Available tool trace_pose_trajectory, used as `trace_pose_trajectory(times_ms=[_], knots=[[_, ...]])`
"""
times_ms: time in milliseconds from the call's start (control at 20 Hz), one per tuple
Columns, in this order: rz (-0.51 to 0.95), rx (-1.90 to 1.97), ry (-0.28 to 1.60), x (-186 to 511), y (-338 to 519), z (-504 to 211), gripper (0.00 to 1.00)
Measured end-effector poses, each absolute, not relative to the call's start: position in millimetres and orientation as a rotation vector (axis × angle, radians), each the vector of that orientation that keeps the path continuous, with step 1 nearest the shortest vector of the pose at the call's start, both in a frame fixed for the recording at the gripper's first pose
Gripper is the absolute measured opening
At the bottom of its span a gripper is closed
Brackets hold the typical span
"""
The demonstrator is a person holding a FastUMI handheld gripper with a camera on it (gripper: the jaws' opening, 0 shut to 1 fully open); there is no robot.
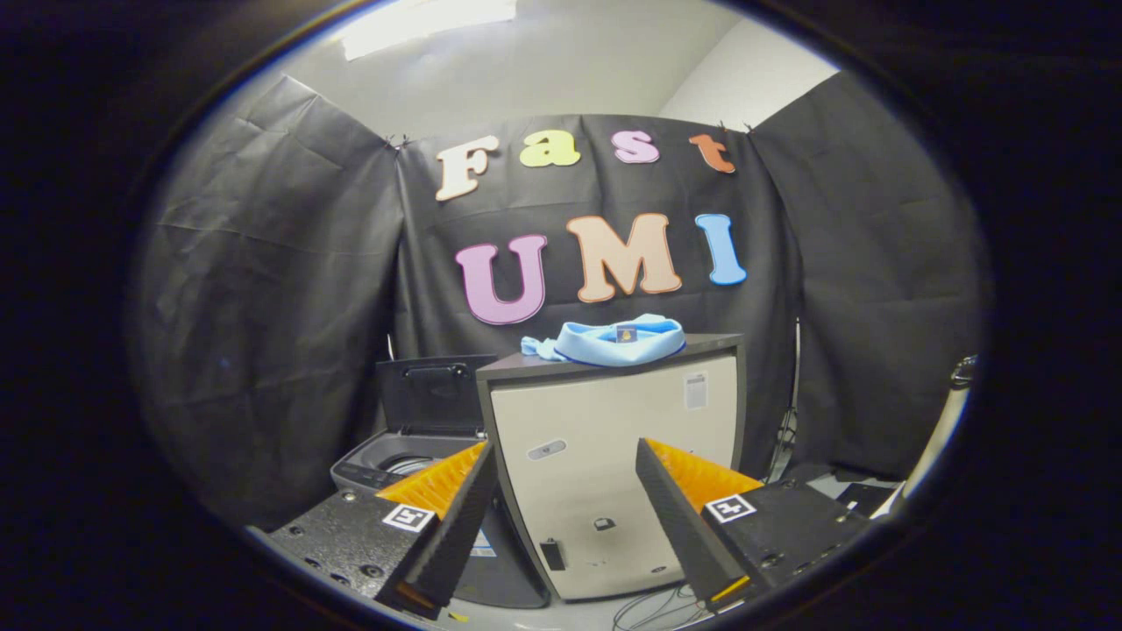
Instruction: Put the clothes into the washing machine and then close the washing machine lid.
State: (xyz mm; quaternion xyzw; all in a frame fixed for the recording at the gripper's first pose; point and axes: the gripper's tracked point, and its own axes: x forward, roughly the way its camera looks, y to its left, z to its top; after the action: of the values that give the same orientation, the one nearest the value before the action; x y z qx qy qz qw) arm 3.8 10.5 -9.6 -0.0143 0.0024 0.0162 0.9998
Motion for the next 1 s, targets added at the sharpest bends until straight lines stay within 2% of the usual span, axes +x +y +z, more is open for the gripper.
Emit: trace_pose_trajectory(times_ms=[550,1000], knots=[[0.033,0.005,0.018,21.9,14.9,-12.6,0.97],[0.022,0.014,-0.005,67.2,22.0,31.5,0.97]])
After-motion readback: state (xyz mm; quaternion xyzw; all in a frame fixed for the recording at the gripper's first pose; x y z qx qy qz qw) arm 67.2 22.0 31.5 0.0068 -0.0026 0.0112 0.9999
